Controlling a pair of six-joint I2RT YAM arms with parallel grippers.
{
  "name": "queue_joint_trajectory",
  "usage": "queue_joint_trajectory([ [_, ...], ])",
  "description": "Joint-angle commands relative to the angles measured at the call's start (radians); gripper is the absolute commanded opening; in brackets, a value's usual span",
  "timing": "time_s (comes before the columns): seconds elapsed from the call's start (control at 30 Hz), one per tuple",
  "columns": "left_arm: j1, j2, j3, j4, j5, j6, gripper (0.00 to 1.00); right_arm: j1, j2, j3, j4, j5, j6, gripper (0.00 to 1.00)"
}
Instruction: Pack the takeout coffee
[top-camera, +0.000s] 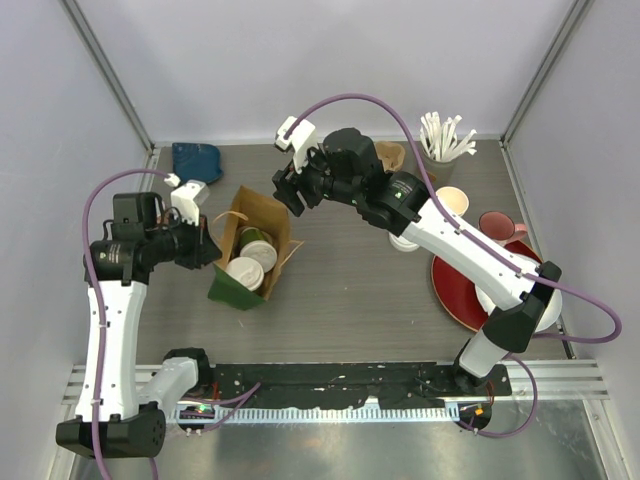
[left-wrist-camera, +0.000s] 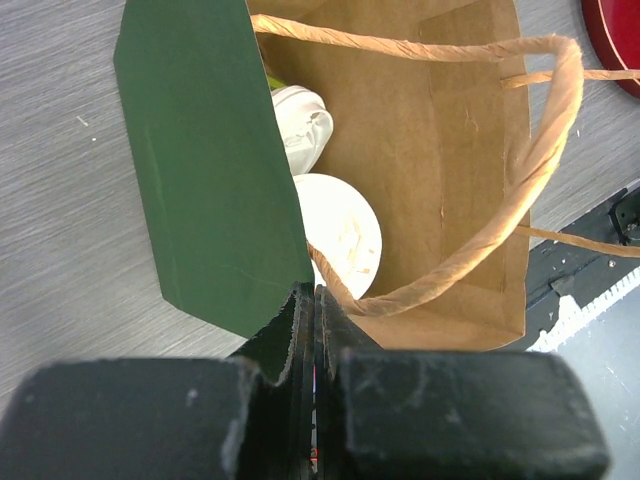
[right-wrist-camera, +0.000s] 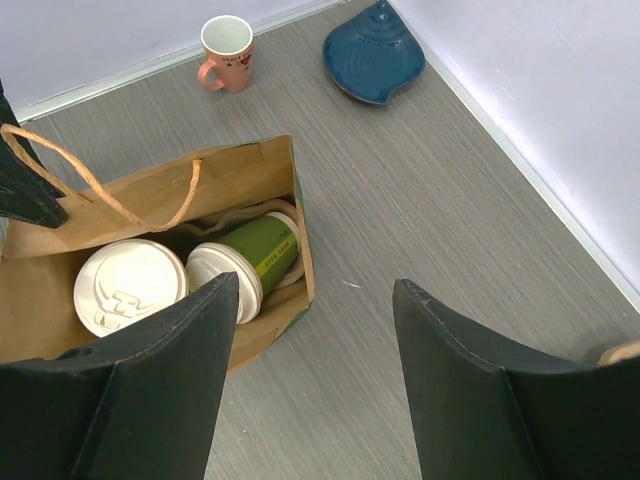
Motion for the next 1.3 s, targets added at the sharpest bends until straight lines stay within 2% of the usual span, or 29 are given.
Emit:
queue_joint_trajectory([
  [0.0, -0.004, 0.016, -0.021, 0.024, 0.029, 0.01, 0.0, 0.0, -0.025, 0.025, 0.016, 0.003, -0.005, 0.68],
  [0.6, -0.004, 0.065, -0.022, 0.053, 0.03, 0.016, 0.0, 0.0, -0.031, 0.007, 0.013, 0.014, -0.014, 0.68],
  [1.1, -0.004, 0.046, -0.009, 0.033, 0.007, 0.022, 0.0, -0.002, -0.028, 0.008, 0.01, 0.003, -0.008, 0.68],
  [1.27, -0.004, 0.039, -0.009, 0.03, 0.013, 0.02, 0.0, 0.002, -0.023, 0.008, 0.019, -0.064, 0.006, 0.68],
])
